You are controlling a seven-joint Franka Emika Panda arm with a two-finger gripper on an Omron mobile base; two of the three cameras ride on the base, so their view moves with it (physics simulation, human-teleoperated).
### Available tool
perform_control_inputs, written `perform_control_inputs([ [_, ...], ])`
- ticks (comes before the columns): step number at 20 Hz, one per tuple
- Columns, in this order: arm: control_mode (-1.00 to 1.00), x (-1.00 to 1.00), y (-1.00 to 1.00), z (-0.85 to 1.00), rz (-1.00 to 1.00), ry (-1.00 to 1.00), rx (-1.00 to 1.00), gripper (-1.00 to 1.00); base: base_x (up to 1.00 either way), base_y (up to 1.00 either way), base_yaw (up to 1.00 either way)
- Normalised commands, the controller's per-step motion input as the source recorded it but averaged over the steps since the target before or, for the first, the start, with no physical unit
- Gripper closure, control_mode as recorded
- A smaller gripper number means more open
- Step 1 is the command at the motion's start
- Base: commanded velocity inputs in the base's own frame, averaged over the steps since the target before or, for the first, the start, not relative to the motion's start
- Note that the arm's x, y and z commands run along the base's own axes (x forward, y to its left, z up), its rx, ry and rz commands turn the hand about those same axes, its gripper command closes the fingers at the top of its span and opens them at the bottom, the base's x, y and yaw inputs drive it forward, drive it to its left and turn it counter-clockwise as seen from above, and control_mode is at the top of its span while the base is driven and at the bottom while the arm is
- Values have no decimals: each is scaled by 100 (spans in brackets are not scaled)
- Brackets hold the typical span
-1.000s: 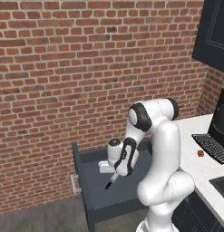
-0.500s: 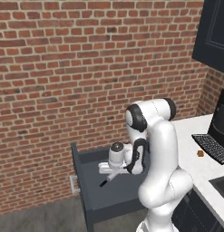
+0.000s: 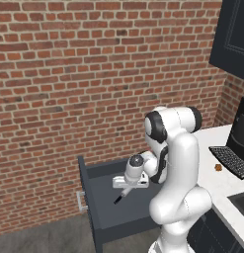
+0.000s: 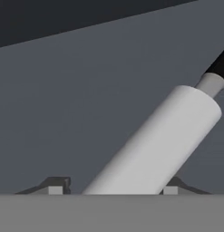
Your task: Pick the rolling pin from the drawer and place it on the counter.
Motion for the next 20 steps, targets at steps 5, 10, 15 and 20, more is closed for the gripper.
perform_control_inputs([
  [5, -100, 6, -2, 98, 0, 0, 0, 100, 0, 0, 0],
  [10, -100, 9, 0, 100, 0, -4, 0, 100, 0, 0, 0],
  [15, -100, 18, 4, 100, 0, -6, 0, 100, 0, 0, 0],
  [20, -100, 36, 34, 100, 0, 0, -5, 100, 0, 0, 0],
])
